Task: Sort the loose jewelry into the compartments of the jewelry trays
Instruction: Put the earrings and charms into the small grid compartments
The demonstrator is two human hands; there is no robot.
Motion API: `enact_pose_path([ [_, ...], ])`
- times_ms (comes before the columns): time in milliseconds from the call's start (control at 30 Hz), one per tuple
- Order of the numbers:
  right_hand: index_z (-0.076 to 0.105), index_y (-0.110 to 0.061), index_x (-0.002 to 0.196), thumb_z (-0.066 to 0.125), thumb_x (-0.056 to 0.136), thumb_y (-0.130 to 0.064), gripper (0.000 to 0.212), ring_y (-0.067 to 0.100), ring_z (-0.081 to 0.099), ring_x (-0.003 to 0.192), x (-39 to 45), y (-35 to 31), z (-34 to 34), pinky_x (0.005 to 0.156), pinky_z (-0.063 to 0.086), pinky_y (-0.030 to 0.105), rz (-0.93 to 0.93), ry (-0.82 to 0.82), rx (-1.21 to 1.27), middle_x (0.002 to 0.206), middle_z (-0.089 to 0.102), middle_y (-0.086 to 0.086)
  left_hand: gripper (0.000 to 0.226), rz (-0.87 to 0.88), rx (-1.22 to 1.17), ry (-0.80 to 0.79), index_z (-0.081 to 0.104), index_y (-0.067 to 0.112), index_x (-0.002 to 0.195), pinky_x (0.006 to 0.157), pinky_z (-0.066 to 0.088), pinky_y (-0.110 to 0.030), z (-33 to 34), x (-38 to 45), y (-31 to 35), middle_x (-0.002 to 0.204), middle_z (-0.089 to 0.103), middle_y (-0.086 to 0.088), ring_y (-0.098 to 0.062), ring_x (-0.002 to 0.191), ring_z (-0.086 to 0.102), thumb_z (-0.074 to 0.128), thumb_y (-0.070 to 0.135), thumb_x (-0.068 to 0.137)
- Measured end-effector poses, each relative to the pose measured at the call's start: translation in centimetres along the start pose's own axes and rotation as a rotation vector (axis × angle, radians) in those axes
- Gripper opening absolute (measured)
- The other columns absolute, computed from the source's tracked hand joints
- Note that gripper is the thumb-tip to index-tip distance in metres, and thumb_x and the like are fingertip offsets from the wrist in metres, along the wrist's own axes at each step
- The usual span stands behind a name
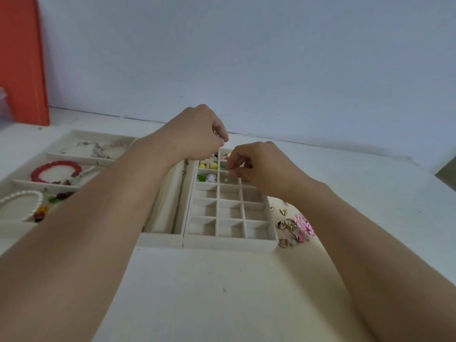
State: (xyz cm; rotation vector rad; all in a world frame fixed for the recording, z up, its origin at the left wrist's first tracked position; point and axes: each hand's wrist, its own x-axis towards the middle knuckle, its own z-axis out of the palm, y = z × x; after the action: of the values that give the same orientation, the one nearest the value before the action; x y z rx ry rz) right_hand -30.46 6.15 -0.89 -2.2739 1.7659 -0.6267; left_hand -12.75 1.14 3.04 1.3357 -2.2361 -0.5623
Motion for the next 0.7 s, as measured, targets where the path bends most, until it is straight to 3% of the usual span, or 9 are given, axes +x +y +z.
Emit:
enact_pose_path([
  [133,0.077,-0.021,0.099,0.070,0.088,-0.007,0.020,0.005,0.060,0.075,0.0,-0.2,0.6,0.064,0.037,0.004,0.015,0.000,-0.045,0.093,0.073,-0.009,0.016,0.001,-0.010,0.001,0.077,0.028,0.097,0.065,0.042,-0.020,0.0,0.1,-0.1,0.095,0.065,0.006,-0.011,0.086,0.063,0.065,0.019,0.093],
  [233,0.079,-0.021,0.099,0.069,0.087,-0.006,0.021,-0.005,0.051,0.067,0.0,-0.4,0.7,0.062,0.035,0.002,-0.009,-0.012,-0.095,0.082,0.063,-0.016,0.015,0.006,-0.018,-0.003,0.076,0.029,0.095,0.062,0.038,-0.015,0.1,0.1,-0.1,0.088,0.062,0.010,-0.001,0.079,0.057,0.065,0.018,0.094],
  [300,0.080,-0.021,0.098,0.069,0.087,-0.006,0.022,-0.004,0.050,0.067,0.1,-0.5,0.7,0.064,0.035,0.008,-0.013,-0.009,-0.108,0.078,0.057,-0.019,0.015,0.004,-0.019,-0.001,0.076,0.029,0.095,0.062,0.039,-0.015,0.1,0.2,0.0,0.088,0.062,0.009,-0.003,0.079,0.060,0.065,0.019,0.093],
  [400,0.081,-0.021,0.098,0.069,0.087,-0.007,0.022,0.003,0.052,0.070,0.2,-0.5,1.0,0.064,0.035,0.014,-0.007,0.020,-0.122,0.084,0.071,-0.009,0.014,0.002,-0.017,0.002,0.076,0.028,0.097,0.061,0.041,-0.017,0.1,0.2,0.1,0.092,0.064,0.007,-0.006,0.079,0.061,0.065,0.020,0.093],
  [567,0.081,-0.023,0.090,0.078,0.085,-0.019,0.008,0.009,0.060,0.075,0.6,-0.6,1.4,0.070,0.046,0.023,0.021,0.041,-0.135,0.081,0.073,-0.006,0.014,0.001,-0.020,0.001,0.077,0.027,0.098,0.062,0.039,-0.017,0.2,0.2,0.0,0.089,0.062,0.008,-0.003,0.077,0.056,0.066,0.020,0.093],
  [700,0.080,-0.024,0.086,0.081,0.082,-0.023,0.004,0.012,0.060,0.079,0.7,-0.6,1.6,0.070,0.046,0.026,0.073,0.043,-0.149,0.076,0.064,-0.009,0.014,0.002,-0.017,-0.003,0.077,0.028,0.098,0.062,0.038,-0.016,0.3,0.3,0.0,0.090,0.062,0.008,-0.004,0.079,0.055,0.067,0.021,0.093],
])
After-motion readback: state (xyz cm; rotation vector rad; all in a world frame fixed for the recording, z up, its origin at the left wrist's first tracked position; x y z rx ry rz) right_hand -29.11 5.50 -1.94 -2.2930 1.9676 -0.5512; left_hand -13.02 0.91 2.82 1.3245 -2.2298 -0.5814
